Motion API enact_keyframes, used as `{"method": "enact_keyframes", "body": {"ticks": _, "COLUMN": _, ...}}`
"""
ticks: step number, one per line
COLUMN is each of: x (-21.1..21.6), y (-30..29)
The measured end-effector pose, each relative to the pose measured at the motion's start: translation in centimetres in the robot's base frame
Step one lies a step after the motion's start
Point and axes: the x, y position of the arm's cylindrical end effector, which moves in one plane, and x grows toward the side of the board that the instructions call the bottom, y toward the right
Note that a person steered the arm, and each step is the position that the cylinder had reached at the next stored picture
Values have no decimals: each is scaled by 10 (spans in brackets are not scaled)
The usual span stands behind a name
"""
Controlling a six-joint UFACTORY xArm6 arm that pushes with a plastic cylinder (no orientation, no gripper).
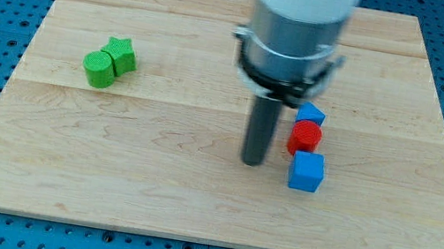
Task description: Move the green circle away from the green star
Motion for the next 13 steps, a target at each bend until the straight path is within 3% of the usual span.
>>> {"method": "enact_keyframes", "body": {"ticks": 1, "x": -70, "y": -19}}
{"method": "enact_keyframes", "body": {"ticks": 2, "x": -138, "y": -77}}
{"method": "enact_keyframes", "body": {"ticks": 3, "x": -163, "y": -176}}
{"method": "enact_keyframes", "body": {"ticks": 4, "x": -167, "y": -217}}
{"method": "enact_keyframes", "body": {"ticks": 6, "x": -109, "y": -223}}
{"method": "enact_keyframes", "body": {"ticks": 9, "x": -9, "y": -121}}
{"method": "enact_keyframes", "body": {"ticks": 10, "x": 1, "y": -160}}
{"method": "enact_keyframes", "body": {"ticks": 11, "x": 48, "y": -135}}
{"method": "enact_keyframes", "body": {"ticks": 12, "x": 50, "y": -64}}
{"method": "enact_keyframes", "body": {"ticks": 13, "x": 25, "y": -132}}
